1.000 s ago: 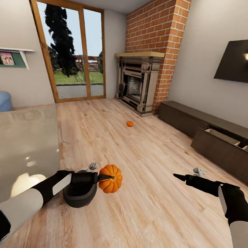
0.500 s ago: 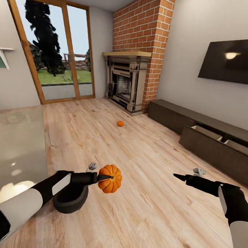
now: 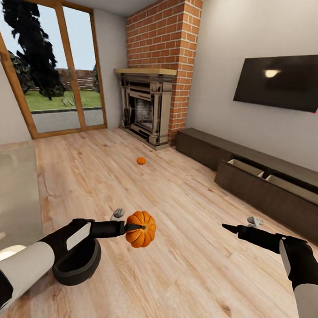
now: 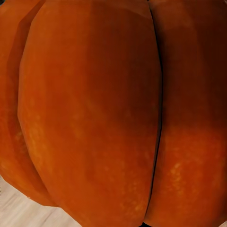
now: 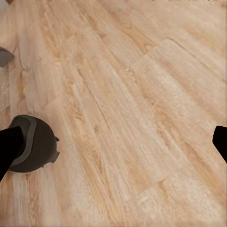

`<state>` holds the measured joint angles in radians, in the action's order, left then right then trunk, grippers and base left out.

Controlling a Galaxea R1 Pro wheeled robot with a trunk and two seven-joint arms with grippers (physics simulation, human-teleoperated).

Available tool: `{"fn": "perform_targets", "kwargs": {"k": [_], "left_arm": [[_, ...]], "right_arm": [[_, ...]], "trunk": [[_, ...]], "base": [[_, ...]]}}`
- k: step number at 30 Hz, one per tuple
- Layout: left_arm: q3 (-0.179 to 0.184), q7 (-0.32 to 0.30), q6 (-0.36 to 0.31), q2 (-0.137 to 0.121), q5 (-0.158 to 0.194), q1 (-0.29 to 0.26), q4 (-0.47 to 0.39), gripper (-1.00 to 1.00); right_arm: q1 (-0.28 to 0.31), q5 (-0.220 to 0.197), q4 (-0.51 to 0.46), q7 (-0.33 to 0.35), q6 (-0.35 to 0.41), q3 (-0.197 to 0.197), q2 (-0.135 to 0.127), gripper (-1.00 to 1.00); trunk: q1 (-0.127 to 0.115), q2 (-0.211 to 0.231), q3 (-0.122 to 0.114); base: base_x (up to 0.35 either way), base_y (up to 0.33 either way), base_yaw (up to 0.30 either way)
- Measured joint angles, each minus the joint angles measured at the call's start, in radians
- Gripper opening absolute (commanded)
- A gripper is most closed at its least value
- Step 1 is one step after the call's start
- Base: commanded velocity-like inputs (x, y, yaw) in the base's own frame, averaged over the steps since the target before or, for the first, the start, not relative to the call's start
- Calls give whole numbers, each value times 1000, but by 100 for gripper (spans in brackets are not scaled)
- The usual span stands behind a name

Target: Place each of the two pumpkins and all three candles from the living room inside a cabinet in the living room (use any cabinet), then make sure every cabinet is closed, and position the cauldron so it is next to a table in the living room.

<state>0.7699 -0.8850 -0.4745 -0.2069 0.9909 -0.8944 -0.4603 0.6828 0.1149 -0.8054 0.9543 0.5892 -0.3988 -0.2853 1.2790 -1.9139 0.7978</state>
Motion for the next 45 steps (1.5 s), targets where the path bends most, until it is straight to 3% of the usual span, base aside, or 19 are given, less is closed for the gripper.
{"fn": "perform_targets", "kwargs": {"k": [21,30,45], "left_arm": [[-1,2,0,5,-1,0,-1,-100],[-20,0,7,-16,0,1,-2,-100],[-23,-1,8,-17,-2,2,0,-100]], "right_arm": [[0,0,2,0,0,0,0,100],[0,1,7,-1,-1,0,1,100],[0,-1,9,0,-10,0,2,100]], "trunk": [[-81,147,-66],[-81,147,-66],[-81,147,-66]], "base": [[30,-40,-1],[105,-100,0],[267,-1,-37]]}}
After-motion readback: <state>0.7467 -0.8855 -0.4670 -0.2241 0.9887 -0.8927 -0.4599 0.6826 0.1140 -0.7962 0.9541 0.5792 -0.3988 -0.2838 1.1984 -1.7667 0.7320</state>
